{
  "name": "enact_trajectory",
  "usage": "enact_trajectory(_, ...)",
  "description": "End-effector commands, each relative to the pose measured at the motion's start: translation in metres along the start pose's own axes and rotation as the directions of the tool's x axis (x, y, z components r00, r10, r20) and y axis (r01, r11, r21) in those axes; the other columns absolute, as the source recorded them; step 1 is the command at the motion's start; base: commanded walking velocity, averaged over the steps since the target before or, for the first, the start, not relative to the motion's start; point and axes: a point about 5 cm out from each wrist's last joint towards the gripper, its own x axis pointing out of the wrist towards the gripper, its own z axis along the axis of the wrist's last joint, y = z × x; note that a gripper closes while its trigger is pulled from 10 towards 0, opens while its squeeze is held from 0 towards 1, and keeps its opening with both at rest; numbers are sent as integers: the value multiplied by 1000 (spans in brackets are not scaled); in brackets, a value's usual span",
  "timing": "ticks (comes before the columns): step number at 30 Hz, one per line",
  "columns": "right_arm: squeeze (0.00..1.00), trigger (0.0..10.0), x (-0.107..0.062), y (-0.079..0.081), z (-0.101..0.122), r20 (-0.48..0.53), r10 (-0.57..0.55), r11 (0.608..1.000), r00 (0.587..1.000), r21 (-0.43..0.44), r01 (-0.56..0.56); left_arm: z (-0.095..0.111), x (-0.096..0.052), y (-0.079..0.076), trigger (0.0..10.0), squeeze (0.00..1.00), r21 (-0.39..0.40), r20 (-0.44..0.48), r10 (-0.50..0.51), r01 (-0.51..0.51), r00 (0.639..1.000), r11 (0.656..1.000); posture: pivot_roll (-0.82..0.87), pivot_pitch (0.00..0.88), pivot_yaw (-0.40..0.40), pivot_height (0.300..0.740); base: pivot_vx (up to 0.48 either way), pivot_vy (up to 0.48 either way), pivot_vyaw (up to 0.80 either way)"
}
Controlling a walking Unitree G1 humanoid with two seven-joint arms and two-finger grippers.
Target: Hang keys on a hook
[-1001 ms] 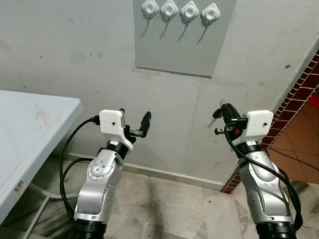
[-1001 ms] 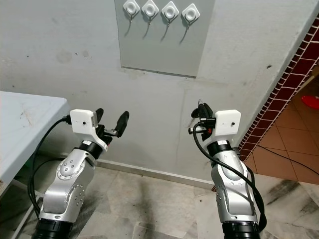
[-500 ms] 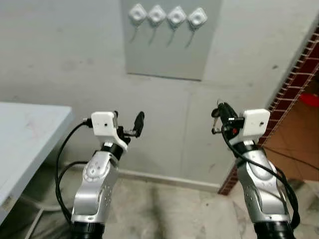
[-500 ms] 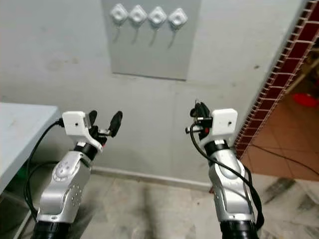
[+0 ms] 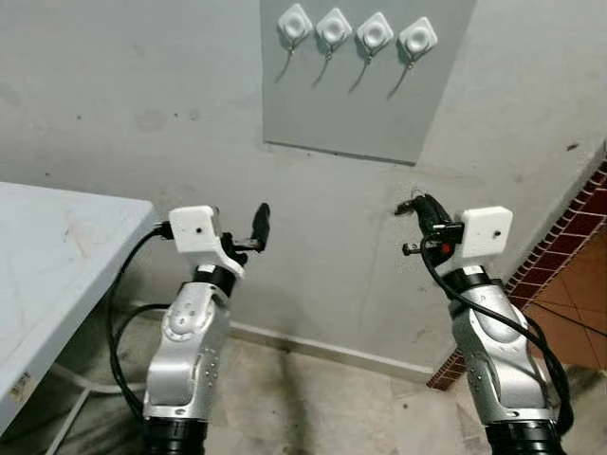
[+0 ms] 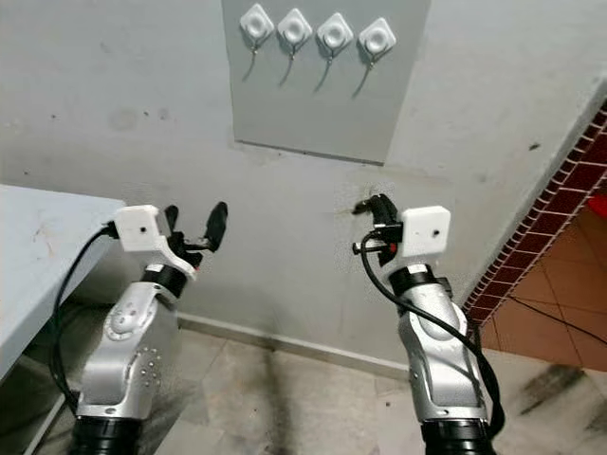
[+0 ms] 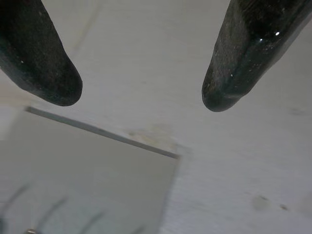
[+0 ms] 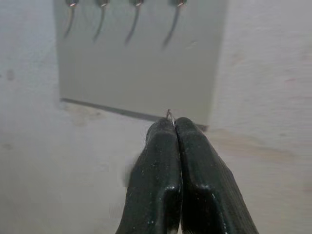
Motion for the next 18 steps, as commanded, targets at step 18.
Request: enact_trajectory(18, 0, 10000, 3, 11, 26, 113, 63, 997, 992, 34, -67, 22, 4, -11, 10000, 0, 38, 72, -81, 78, 994, 996, -65, 0, -34, 740, 311, 0, 0)
